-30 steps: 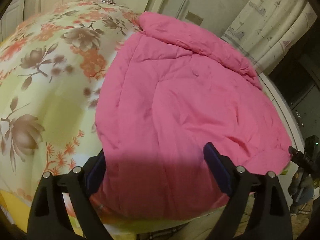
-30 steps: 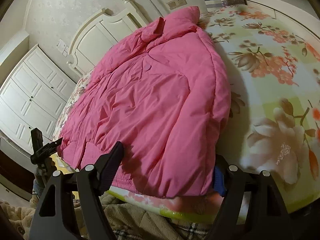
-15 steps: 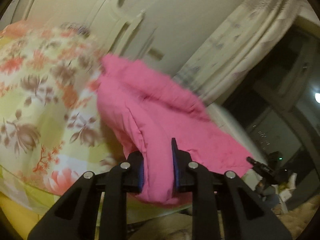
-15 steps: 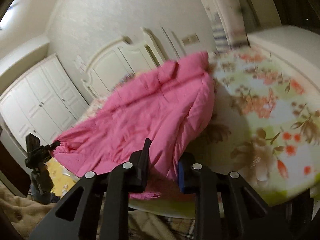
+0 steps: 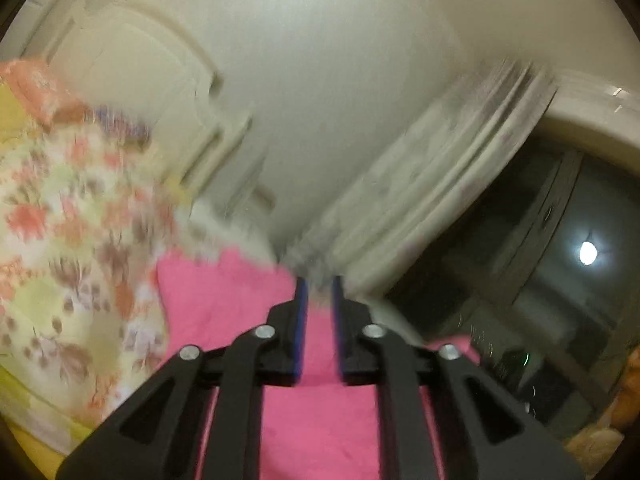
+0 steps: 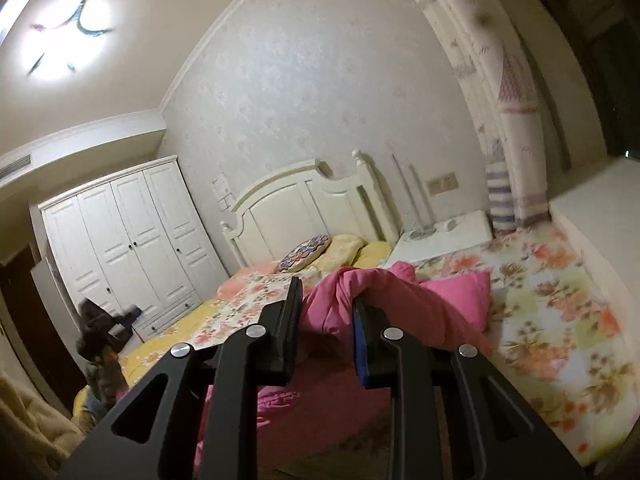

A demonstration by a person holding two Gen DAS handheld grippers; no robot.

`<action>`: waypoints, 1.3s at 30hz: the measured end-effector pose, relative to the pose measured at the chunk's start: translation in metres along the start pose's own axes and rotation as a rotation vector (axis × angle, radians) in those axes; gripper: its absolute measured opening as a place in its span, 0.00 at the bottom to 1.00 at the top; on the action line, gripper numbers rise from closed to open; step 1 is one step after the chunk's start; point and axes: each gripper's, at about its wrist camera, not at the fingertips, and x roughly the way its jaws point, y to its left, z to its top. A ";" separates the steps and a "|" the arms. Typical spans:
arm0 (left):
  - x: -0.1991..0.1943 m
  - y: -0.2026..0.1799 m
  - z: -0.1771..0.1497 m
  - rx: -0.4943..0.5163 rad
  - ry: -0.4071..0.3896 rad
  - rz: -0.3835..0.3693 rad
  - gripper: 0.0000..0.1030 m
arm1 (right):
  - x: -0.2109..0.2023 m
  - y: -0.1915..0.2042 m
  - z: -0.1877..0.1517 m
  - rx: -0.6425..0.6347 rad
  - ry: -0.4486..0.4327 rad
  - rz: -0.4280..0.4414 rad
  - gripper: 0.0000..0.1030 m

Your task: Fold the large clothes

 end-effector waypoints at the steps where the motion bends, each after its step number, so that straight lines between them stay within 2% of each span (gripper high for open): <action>1: 0.012 0.010 -0.011 -0.022 0.081 0.042 0.67 | 0.002 0.003 -0.003 -0.015 0.010 0.010 0.23; 3: 0.016 0.026 -0.035 -0.026 0.166 0.109 0.89 | 0.000 0.009 -0.012 -0.057 0.029 -0.022 0.23; 5: 0.016 0.041 -0.059 -0.044 0.265 0.135 0.91 | -0.007 -0.001 -0.021 -0.022 0.042 -0.039 0.23; 6: 0.013 0.052 -0.076 -0.072 0.330 0.140 0.97 | -0.012 -0.006 -0.024 -0.007 0.040 -0.047 0.23; 8: 0.003 0.071 -0.107 -0.138 0.430 0.140 0.98 | -0.022 -0.015 -0.029 0.018 0.033 -0.058 0.23; 9: -0.002 0.082 -0.123 -0.191 0.481 0.145 0.98 | -0.023 -0.017 -0.032 0.022 0.033 -0.059 0.23; 10: -0.009 0.096 -0.145 -0.285 0.530 0.132 0.98 | -0.024 -0.018 -0.033 0.024 0.036 -0.063 0.23; 12: -0.018 0.111 -0.167 -0.413 0.535 0.066 0.98 | -0.020 -0.020 -0.034 0.024 0.044 -0.065 0.23; 13: -0.024 0.117 -0.179 -0.487 0.503 -0.004 0.98 | -0.019 -0.020 -0.035 0.025 0.046 -0.062 0.23; 16: -0.023 0.121 -0.201 -0.610 0.451 -0.148 0.98 | -0.013 -0.018 -0.034 0.021 0.052 -0.052 0.23; 19: 0.002 0.109 -0.221 -0.566 0.542 -0.116 0.98 | -0.011 -0.014 -0.032 0.013 0.057 -0.052 0.23; 21: 0.012 0.101 -0.227 -0.585 0.543 -0.191 0.98 | -0.014 -0.011 -0.032 0.004 0.057 -0.057 0.23; 23: 0.008 0.095 -0.220 -0.577 0.462 -0.270 0.96 | -0.017 -0.011 -0.032 0.002 0.057 -0.070 0.23; 24: 0.006 0.090 -0.213 -0.567 0.404 -0.316 0.84 | -0.018 -0.012 -0.033 0.003 0.057 -0.072 0.23; 25: 0.004 0.081 -0.200 -0.549 0.340 -0.342 0.60 | -0.018 -0.013 -0.034 0.004 0.056 -0.077 0.23; 26: 0.002 0.074 -0.192 -0.527 0.304 -0.339 0.43 | -0.019 -0.013 -0.034 0.004 0.052 -0.081 0.23; 27: 0.001 0.066 -0.180 -0.498 0.257 -0.341 0.32 | -0.019 -0.014 -0.034 0.003 0.046 -0.083 0.23; 28: -0.001 0.056 -0.166 -0.481 0.199 -0.352 0.30 | -0.020 -0.014 -0.033 0.003 0.039 -0.082 0.23; 33: 0.023 0.023 -0.108 -0.385 0.109 -0.338 0.25 | -0.008 -0.024 -0.021 0.010 -0.012 -0.094 0.23; 37: 0.061 0.024 -0.046 -0.371 0.070 -0.333 0.24 | 0.014 -0.039 0.009 0.008 -0.056 -0.124 0.23; 39: 0.097 0.034 -0.010 -0.418 0.057 -0.334 0.24 | 0.039 -0.056 0.034 0.020 -0.067 -0.146 0.23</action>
